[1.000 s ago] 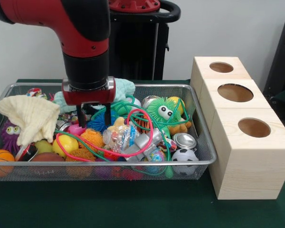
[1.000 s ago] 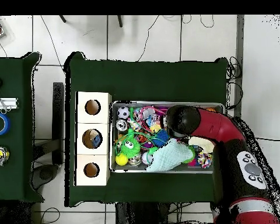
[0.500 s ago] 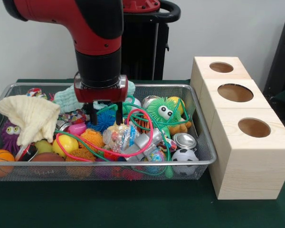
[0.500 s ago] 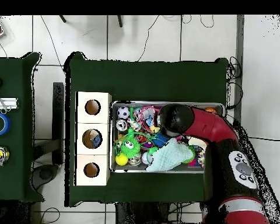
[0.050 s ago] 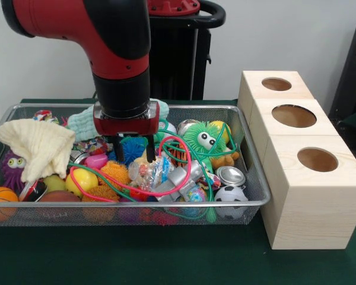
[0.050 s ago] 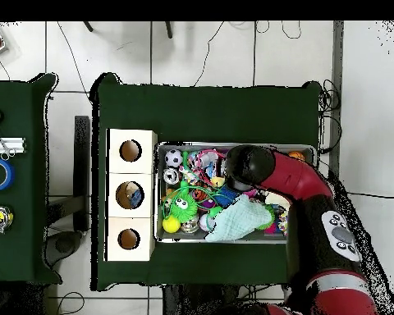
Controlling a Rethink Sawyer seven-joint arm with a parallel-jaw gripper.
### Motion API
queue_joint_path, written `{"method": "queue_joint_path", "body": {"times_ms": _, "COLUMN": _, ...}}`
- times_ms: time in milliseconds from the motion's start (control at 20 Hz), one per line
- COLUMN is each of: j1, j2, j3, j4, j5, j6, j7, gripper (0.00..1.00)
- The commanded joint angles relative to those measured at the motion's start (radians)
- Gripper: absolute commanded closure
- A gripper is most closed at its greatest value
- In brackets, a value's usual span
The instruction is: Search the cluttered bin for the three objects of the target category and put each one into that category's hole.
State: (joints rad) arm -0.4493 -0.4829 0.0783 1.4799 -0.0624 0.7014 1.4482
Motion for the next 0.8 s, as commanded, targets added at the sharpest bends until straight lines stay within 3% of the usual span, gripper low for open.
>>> {"method": "queue_joint_path", "body": {"times_ms": 50, "j1": -0.023, "j2": 0.079, "j3": 0.020, "j4": -0.015, "j5": 0.051, "j6": -0.005, "j7": 0.191, "gripper": 0.00}}
{"method": "queue_joint_path", "body": {"times_ms": 550, "j1": -0.019, "j2": 0.069, "j3": 0.019, "j4": 0.060, "j5": 0.073, "j6": -0.115, "j7": 0.216, "gripper": 0.00}}
{"method": "queue_joint_path", "body": {"times_ms": 800, "j1": -0.013, "j2": 0.077, "j3": 0.011, "j4": 0.056, "j5": 0.076, "j6": -0.127, "j7": 0.214, "gripper": 0.00}}
